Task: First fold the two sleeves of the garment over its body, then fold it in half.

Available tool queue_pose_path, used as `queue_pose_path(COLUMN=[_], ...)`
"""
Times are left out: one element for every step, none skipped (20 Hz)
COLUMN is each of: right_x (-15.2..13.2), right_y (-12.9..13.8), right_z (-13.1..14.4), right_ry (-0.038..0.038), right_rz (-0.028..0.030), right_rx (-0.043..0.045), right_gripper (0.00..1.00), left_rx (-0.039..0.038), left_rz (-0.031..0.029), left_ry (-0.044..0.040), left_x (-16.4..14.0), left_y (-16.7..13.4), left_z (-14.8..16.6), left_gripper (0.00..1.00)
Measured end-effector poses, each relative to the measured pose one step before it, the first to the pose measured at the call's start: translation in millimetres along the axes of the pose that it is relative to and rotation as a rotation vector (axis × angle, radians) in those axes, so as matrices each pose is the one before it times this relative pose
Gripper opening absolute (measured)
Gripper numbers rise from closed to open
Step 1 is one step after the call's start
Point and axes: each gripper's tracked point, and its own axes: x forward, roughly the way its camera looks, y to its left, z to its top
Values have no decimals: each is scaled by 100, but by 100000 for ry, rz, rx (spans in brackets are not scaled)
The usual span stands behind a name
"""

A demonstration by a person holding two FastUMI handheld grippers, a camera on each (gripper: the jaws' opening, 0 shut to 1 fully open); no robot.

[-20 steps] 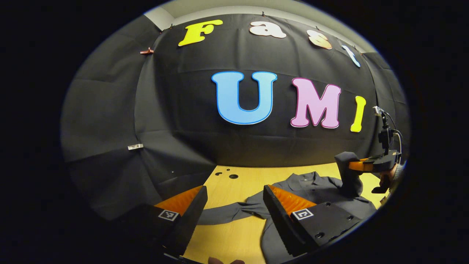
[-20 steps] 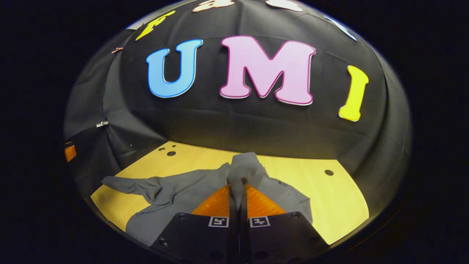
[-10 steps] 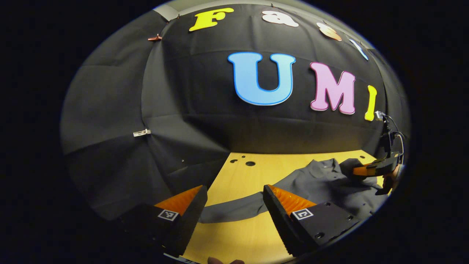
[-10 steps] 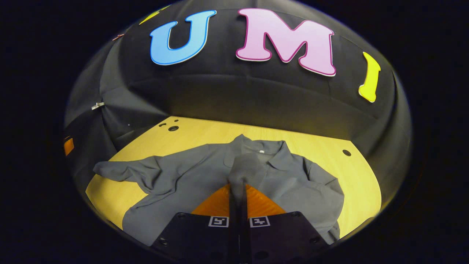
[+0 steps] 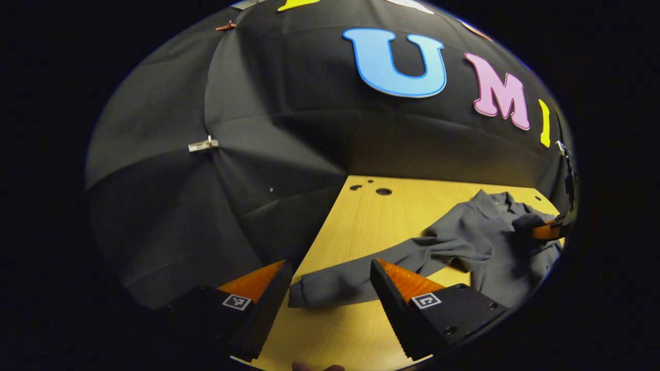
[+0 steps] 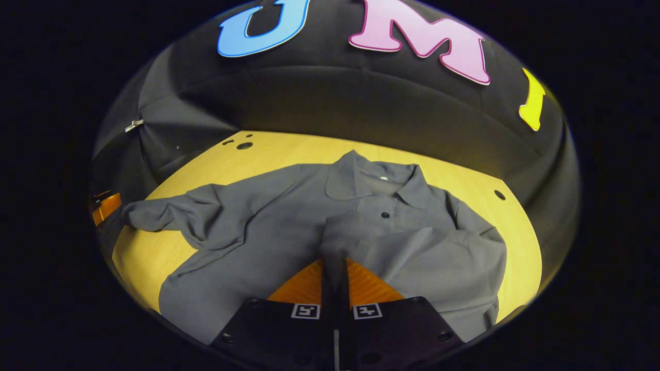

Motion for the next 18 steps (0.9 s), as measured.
queue_pose_path(right_x=[27, 183, 16, -124, -102, -167, -102, -327, -349, -120, -486, -590, -756, -899, -973, -1279, -1321, -1280], right_y=[244, 292, 447, 536, 568, 727, 809, 726, 927, 1054, 1079, 1225, 806, 173, -246, -258, -605, -866], right_z=[-265, -308, -309, -385, -150, -96, -67, -288, -42, -212, -26, 48, 335, 614, 606, 451, 518, 355], right_ry=[1000, 1429, 1504, 1392, 796, 392, 307, 215, 409, 592, 363, -112, -904, -2096, -2217, -2076, -2245, -2035], right_rz=[366, 932, 1414, 1661, 1996, 2434, 2579, 2363, 3210, 3175, 4031, 3796, 2766, 658, -162, -947, -1441, -2159], right_rx=[755, 1163, 1399, 1167, 646, 304, 33, -74, 426, 679, 1313, 1556, 620, -489, -856, -939, -890, -1074], right_gripper=[9, 11, 11, 13, 13, 17, 10, 24, 14, 29, 46, 45, 48, 69, 73, 76, 75, 75], left_rx=[-36, -317, -775, -1141, -1294, -1048, -952, -925, -527, -163, 38, -28, 10, 123, 417, 509, 1039, 3547], left_rz=[-276, -331, -471, -564, -984, -452, 280, -83, 256, 114, 28, -596, -373, 18, 333, 430, 604, 925], left_ry=[1938, 1765, 1755, 1739, 1448, 1535, 1092, 987, 923, 418, 575, 1278, 1582, 784, -238, -298, 1004, 600], left_x=[677, 678, 479, 437, 458, 331, 266, 221, 111, 142, 88, 204, 106, 174, 187, 90, 87, -4], left_y=[144, 125, -106, -122, 0, 30, 150, -64, -23, 75, -97, -271, -254, -55, 29, 28, -86, -55], left_z=[-878, -639, -518, -631, -611, -396, -369, -291, -347, -86, -155, -363, -593, -189, -89, -30, -515, -131], left_gripper=[97, 97, 97, 97, 97, 97, 96, 95, 96, 95, 96, 96, 95, 95, 95, 95, 95, 95])
